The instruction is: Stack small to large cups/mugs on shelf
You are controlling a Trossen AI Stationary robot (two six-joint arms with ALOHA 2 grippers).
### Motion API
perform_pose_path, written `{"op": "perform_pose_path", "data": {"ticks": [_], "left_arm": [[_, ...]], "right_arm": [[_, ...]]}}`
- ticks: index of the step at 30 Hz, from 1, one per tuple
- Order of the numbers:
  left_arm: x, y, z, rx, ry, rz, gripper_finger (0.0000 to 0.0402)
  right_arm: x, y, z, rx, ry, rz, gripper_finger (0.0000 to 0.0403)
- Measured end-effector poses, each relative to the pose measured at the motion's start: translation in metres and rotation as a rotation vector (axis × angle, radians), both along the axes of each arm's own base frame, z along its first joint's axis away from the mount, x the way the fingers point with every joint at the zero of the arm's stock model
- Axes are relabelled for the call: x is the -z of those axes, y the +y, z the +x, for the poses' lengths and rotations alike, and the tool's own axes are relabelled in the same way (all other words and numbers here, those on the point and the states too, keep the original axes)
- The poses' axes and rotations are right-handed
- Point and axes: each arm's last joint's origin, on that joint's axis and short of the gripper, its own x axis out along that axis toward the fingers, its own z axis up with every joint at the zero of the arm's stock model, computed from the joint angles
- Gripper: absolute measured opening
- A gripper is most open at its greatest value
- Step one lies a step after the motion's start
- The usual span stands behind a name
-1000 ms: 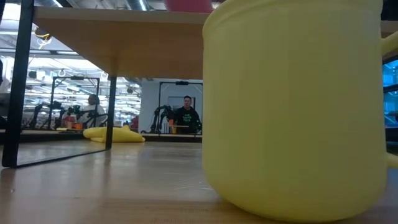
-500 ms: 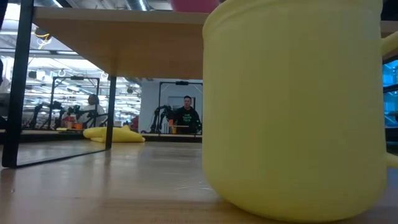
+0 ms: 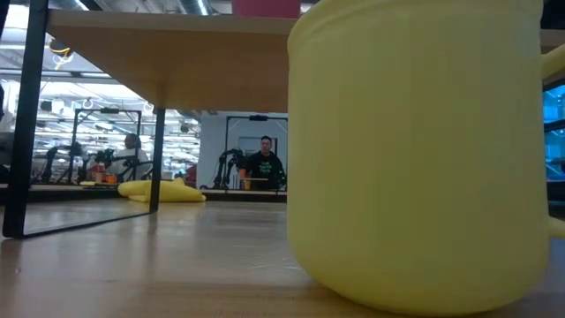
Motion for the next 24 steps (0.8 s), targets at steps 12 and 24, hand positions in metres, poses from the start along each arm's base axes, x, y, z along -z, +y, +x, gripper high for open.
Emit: {"op": "perform_pose_path", "data": {"ticks": [12, 24], "left_arm": [[0.000, 0.001, 0.001, -0.014, -0.011, 0.027, 0.0027], [-0.081, -0.004, -0.029, -0.098, -0.385, 0.055, 0.0024]], "right_arm": [[-0.036, 0.041, 0.051, 0.293, 0.256, 0.035, 0.0096], [-0.019, 0.066, 0.090, 0.282, 0.332, 0.003, 0.0096]]}}
